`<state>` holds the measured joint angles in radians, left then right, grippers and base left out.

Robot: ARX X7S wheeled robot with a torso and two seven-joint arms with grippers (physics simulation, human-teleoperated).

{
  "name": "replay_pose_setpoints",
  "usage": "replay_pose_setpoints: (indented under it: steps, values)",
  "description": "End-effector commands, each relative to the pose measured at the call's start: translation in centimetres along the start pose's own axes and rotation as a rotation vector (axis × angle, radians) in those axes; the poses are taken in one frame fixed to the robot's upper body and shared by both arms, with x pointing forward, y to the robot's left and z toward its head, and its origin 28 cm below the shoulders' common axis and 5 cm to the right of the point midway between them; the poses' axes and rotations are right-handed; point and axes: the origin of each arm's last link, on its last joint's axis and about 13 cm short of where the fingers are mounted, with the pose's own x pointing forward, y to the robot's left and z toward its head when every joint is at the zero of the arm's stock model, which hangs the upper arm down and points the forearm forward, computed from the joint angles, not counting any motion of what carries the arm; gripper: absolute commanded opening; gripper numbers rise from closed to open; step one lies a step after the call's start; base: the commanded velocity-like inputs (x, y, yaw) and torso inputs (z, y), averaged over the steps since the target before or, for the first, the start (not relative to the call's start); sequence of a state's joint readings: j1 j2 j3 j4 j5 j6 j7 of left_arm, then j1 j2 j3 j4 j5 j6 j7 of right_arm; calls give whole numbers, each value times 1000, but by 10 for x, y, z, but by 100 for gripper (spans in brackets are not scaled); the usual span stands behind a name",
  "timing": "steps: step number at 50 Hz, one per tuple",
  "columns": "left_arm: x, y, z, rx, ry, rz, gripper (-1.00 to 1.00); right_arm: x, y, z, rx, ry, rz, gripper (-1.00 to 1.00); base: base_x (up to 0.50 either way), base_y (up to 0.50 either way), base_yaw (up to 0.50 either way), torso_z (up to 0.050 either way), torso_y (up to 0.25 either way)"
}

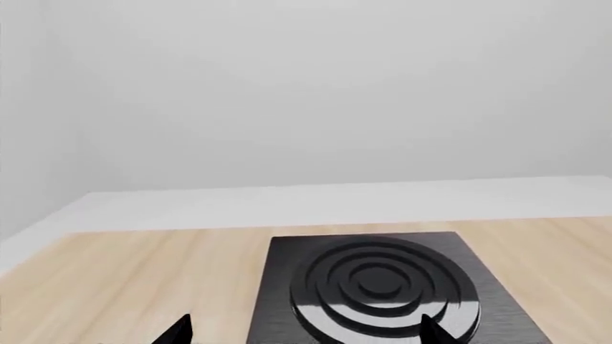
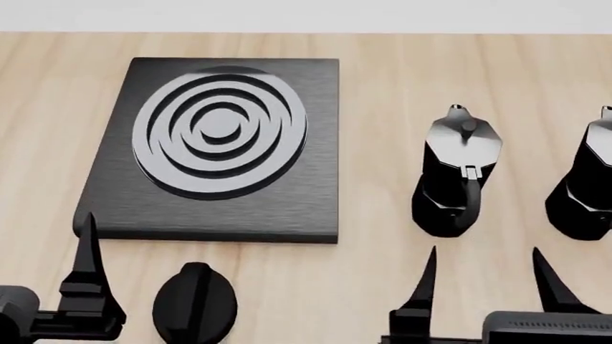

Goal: Put the right moka pot on the stove.

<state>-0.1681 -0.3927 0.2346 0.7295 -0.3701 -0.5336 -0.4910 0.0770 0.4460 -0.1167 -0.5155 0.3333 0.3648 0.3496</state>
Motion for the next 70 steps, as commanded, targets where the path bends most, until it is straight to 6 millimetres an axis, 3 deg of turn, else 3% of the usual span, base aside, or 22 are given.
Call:
replay_pose_setpoints:
  steps: [1, 10, 36, 70]
  values:
    - [0, 0, 0, -4, 3, 7, 100, 1, -21, 6, -16, -15, -35, 100, 0, 0, 0, 0, 0]
    - [0, 0, -1, 0, 3, 11, 100, 0, -32, -6, -22, -1, -49, 100, 0, 0, 0, 0, 0]
    - [1, 1, 0, -6, 9, 21, 100, 6, -61, -4, -37, -2, -106, 100, 0, 0, 0, 0, 0]
    - [0, 2, -1, -15, 17, 18, 100, 33, -93, -10, -17, 40, -185, 100, 0, 0, 0, 0, 0]
